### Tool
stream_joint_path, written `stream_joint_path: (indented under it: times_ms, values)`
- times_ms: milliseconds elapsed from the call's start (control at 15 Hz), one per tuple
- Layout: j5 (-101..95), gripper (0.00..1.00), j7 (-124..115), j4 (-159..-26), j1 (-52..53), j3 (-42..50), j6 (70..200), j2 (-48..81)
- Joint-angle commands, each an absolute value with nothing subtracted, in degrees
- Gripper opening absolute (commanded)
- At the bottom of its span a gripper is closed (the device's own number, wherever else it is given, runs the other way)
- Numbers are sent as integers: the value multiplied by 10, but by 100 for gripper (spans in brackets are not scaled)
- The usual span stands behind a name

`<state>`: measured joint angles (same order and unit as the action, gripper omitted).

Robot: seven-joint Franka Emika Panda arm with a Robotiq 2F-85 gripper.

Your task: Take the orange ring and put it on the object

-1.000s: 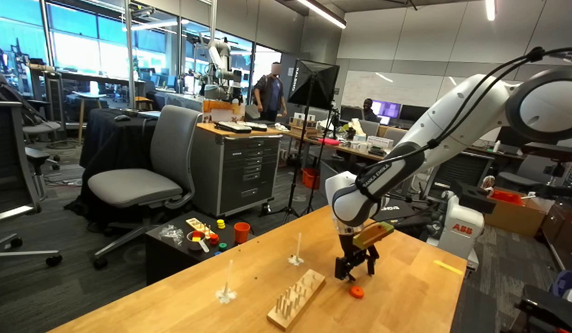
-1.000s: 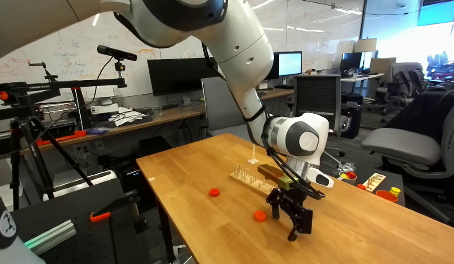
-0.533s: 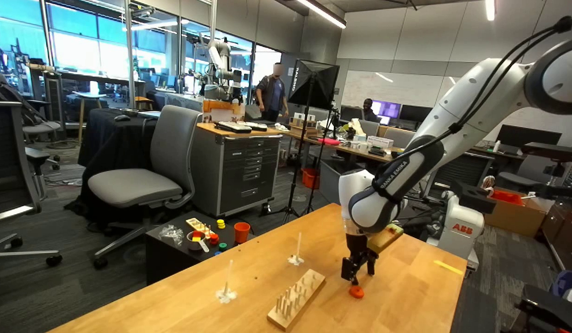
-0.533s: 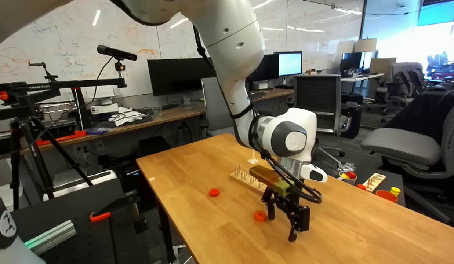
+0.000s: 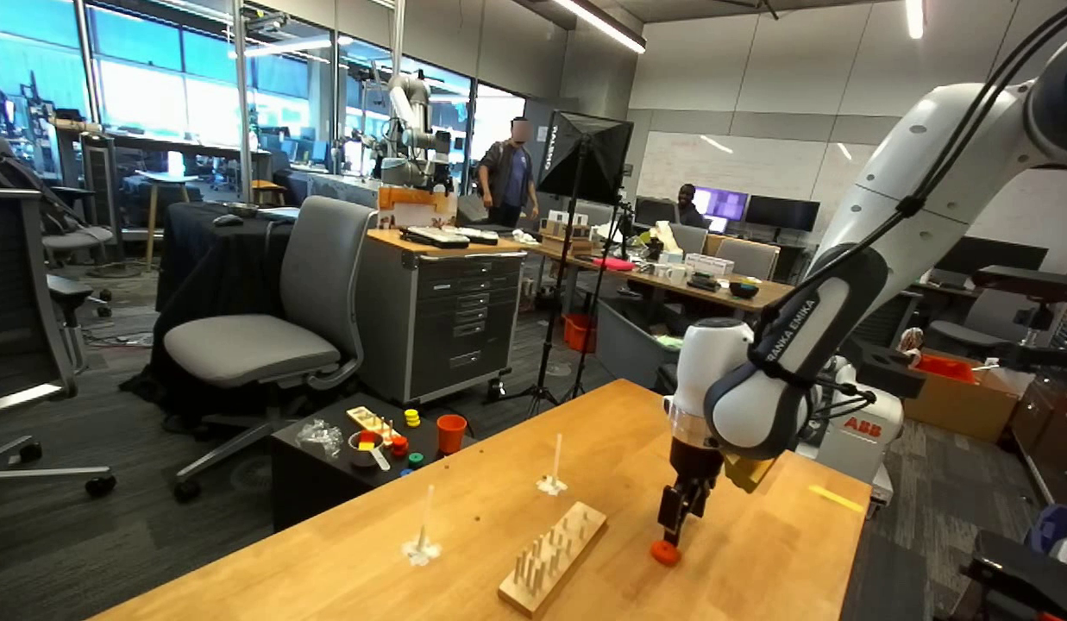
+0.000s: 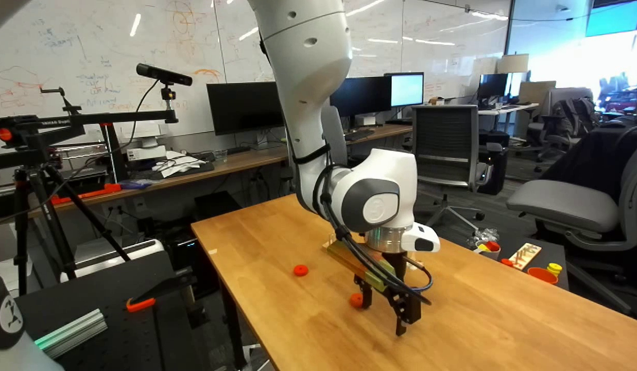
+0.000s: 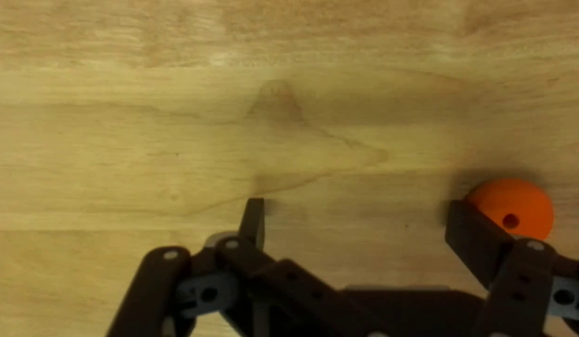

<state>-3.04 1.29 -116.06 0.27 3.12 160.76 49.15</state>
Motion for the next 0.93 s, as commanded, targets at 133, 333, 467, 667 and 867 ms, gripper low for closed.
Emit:
stream_joint_path:
  times_ms: [133, 333, 467, 667, 867]
  values:
    - [-35, 100, 51, -1278, -26, 7, 1692, 417]
    - [-36, 100, 54, -1310, -27, 10, 1695, 388]
    - [-36, 100, 52, -1317, -23, 12, 1679, 374]
    - [-36, 100, 57, -1321, -23, 5, 1675, 366]
    - [-34, 100, 46, -1318, -8, 1, 1681, 372]
